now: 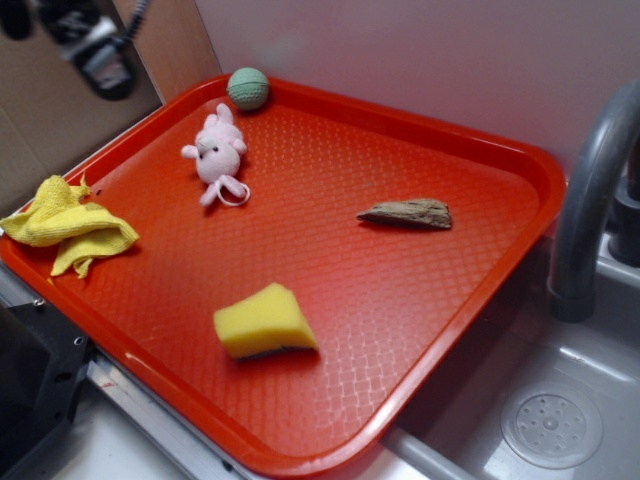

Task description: Grab the wood chip.

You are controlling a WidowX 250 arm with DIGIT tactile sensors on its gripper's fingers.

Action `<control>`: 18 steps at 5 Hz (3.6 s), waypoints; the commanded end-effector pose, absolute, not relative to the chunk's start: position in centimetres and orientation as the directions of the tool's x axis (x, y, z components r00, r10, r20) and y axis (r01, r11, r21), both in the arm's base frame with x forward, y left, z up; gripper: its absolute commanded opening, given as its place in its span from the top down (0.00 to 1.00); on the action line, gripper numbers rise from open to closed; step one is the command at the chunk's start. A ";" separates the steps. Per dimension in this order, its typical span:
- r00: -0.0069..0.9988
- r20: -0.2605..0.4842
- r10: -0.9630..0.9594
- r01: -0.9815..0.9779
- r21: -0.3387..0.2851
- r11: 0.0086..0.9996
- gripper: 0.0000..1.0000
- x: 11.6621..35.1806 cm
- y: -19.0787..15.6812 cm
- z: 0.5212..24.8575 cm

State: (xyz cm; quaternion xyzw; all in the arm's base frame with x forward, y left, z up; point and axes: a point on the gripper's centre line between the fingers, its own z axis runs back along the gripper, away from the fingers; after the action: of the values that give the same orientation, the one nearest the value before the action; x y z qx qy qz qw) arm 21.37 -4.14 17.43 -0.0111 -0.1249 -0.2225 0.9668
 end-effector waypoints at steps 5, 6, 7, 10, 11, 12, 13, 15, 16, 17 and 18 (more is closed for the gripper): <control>0.719 0.195 -0.667 0.676 0.029 0.736 0.00 28.5 -12.4 9.8; 0.680 0.169 -0.713 0.722 0.012 0.691 0.00 28.6 -13.9 8.7; 0.639 0.104 -0.762 0.763 0.043 0.646 0.00 28.8 -15.3 6.8; 0.607 0.030 -0.794 0.779 0.171 0.603 0.90 29.6 -17.2 2.7; 0.618 0.065 -0.783 0.773 0.129 0.621 1.00 29.7 -16.3 3.0; 0.618 0.080 -0.782 0.775 0.108 0.623 1.00 29.5 -16.0 3.4; 0.628 0.082 -0.774 0.767 0.103 0.634 1.00 29.5 -15.6 3.7; 0.809 0.058 -0.585 0.574 0.135 0.808 1.00 28.5 -11.8 9.8; 0.929 0.071 -0.362 0.357 0.075 0.931 1.00 27.0 -7.7 14.7; 0.991 0.079 -0.109 0.113 -0.053 0.992 1.00 24.3 -4.3 19.2; 0.991 0.026 0.135 -0.135 0.021 0.991 1.00 22.2 -4.0 23.0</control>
State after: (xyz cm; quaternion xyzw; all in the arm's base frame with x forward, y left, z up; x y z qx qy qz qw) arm 22.83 -2.30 21.21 0.0122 0.0195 0.0739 0.9970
